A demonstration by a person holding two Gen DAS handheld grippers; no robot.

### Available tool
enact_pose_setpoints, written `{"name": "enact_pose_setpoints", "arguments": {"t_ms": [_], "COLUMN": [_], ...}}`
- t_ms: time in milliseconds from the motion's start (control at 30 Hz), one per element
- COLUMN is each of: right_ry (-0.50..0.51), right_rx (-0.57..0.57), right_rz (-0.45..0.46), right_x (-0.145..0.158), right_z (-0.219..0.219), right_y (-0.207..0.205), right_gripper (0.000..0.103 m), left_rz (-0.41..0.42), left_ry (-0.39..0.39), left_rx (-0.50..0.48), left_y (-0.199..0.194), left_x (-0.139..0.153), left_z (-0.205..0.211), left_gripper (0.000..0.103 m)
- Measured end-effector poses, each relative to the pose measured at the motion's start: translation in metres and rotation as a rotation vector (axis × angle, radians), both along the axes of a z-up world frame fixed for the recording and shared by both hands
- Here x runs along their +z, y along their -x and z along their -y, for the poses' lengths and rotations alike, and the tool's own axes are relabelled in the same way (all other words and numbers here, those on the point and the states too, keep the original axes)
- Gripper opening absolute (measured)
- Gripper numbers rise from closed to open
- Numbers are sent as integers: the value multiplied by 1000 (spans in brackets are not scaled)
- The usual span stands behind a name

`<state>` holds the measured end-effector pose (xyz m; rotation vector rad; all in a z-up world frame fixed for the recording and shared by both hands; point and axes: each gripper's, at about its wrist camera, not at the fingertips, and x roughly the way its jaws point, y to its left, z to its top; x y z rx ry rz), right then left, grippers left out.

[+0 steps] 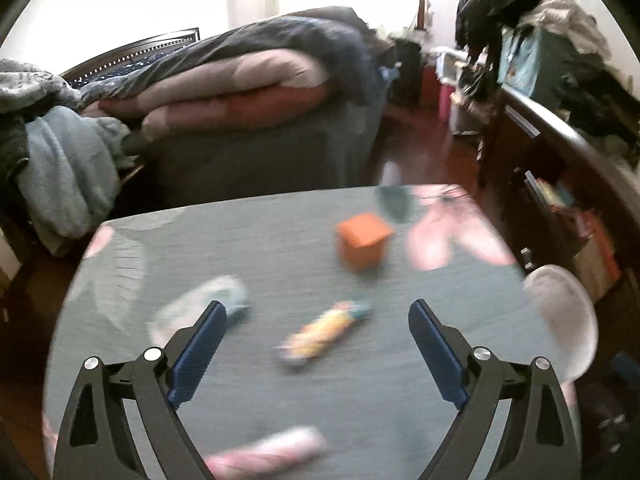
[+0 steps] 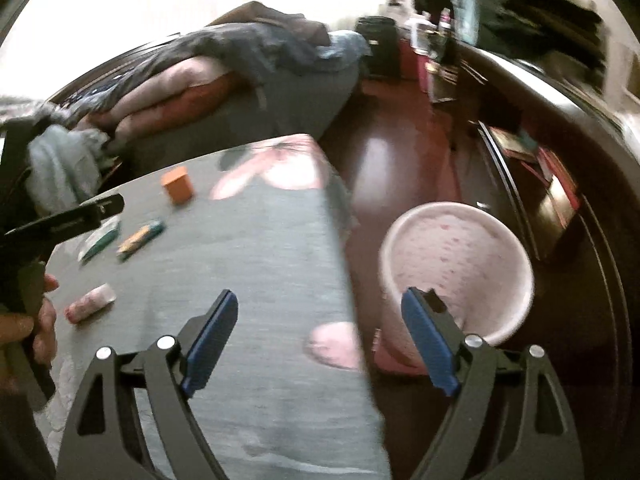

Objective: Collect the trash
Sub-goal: 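Move both open grippers back over the table, then grasp the white-green wet-wipe packet with the left gripper while the right grasps the orange cube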

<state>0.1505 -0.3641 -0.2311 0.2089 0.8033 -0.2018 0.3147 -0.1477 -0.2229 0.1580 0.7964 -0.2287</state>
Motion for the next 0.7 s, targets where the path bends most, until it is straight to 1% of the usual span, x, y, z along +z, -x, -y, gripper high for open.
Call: {"name": "enact_pose_setpoints", "arguments": {"t_ms": [100, 200, 300, 367, 467, 567, 633, 700], "right_ry": [15, 25, 21, 36, 76, 77, 64, 64], "right_rx": [39, 75, 109, 123, 151, 189, 213, 224], "right_rz": [3, 3, 0, -2, -4, 1, 5, 1], "right_x": [3, 6, 6, 7, 9, 11, 10, 7], "right_z": [-20, -40, -56, -66, -81, -92, -97, -100], "right_y": [-7, -14, -26, -34, -50, -68, -83, -99], "right_gripper": [85, 86, 86, 86, 86, 87, 88, 88], "left_rz": [-5, -25, -67, -92, -106, -100, -96, -93], "left_ry": [-73, -100, -89, -73, -78, -87, -92, -56], "left_rx": [-30, -74, -119, -160, -221, -271, -289, -311], "left_y": [-15, -30, -42, -50, -57, -57, -58, -59], "left_x": [-6, -15, -28, -36, -49, -57, -61, -61], "left_z": [-27, -52, -69, -76, -80, -80, -82, -86], "left_gripper": [94, 94, 94, 94, 94, 94, 92, 86]}}
